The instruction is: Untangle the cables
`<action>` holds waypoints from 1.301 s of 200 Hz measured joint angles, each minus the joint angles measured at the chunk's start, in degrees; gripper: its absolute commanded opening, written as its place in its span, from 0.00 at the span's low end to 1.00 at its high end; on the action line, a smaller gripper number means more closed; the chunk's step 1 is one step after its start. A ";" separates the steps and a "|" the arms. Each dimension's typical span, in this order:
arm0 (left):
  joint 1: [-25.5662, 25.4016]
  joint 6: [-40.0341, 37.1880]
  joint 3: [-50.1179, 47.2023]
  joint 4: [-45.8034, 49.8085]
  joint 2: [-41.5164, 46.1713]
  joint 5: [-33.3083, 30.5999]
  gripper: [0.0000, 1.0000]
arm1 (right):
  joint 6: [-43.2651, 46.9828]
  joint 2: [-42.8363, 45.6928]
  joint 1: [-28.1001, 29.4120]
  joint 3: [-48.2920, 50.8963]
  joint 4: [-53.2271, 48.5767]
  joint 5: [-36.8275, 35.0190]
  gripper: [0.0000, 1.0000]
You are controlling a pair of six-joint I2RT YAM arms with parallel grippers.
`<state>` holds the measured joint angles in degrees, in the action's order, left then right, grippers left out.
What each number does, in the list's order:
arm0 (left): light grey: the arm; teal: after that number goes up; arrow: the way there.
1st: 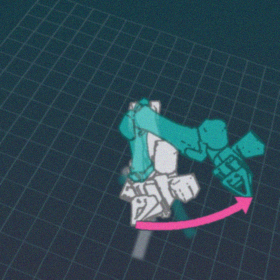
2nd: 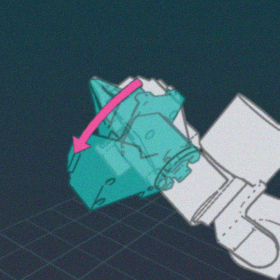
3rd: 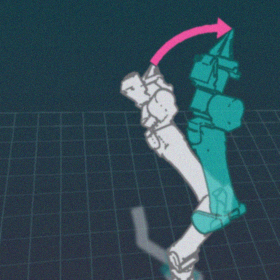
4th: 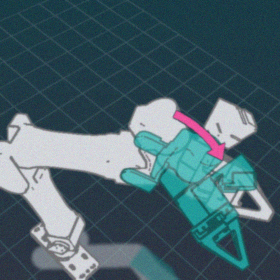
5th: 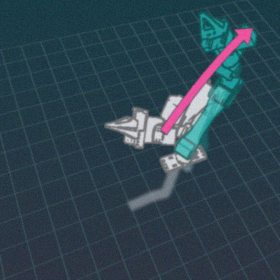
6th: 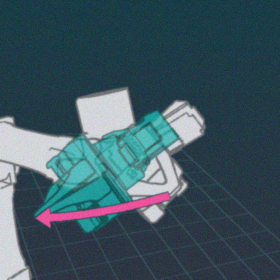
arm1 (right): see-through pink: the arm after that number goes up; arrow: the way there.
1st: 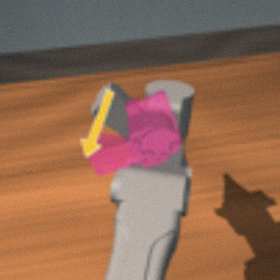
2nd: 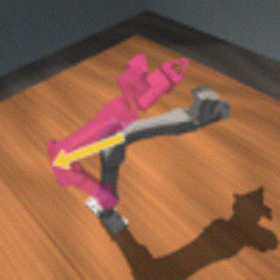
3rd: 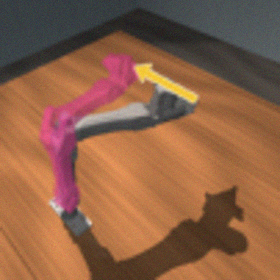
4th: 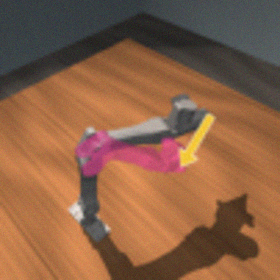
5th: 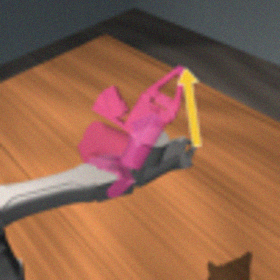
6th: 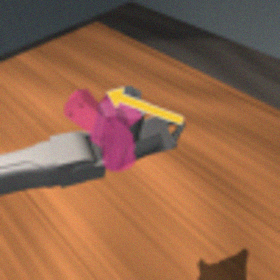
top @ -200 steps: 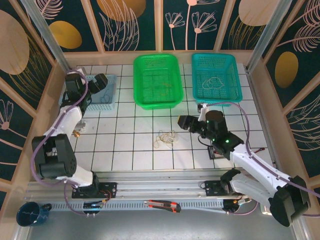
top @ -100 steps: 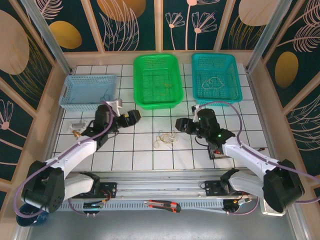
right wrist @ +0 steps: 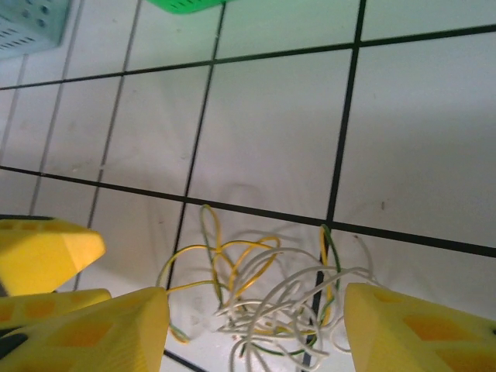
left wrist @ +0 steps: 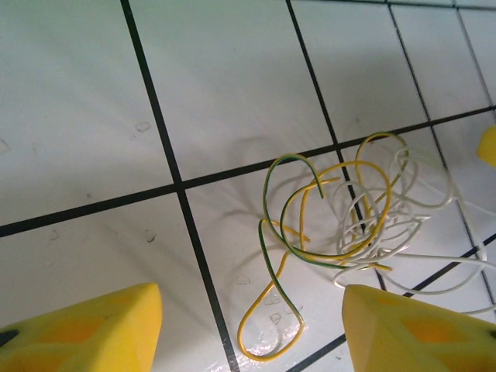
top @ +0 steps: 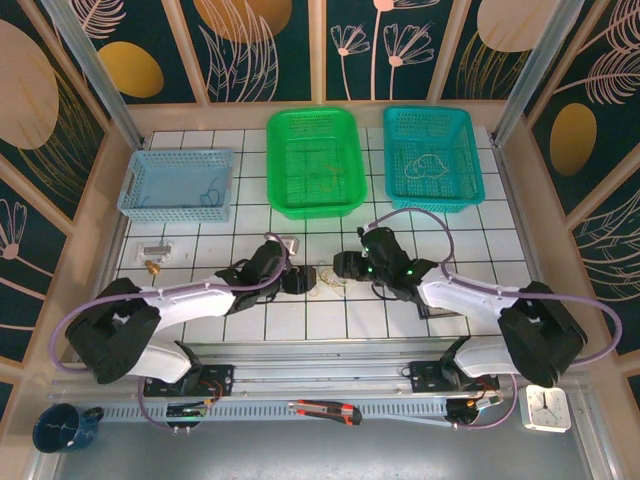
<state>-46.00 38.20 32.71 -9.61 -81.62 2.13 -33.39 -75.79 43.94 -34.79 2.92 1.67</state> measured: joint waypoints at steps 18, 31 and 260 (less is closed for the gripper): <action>-0.52 -0.07 1.11 -0.07 -1.86 -1.01 0.55 | -0.13 -1.66 0.44 0.00 0.76 -1.18 0.60; -0.52 -0.35 2.03 -0.09 -3.08 -1.36 0.54 | -0.15 -2.47 0.70 0.00 1.55 -1.86 0.59; -0.96 -2.75 7.39 -0.11 -13.14 -2.43 0.00 | -1.90 -10.27 1.55 3.72 10.97 -2.34 0.54</action>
<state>-46.96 35.44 40.10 -9.72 -94.76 -0.30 -35.29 -86.06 45.50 -31.07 13.89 -0.67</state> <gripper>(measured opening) 0.054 0.546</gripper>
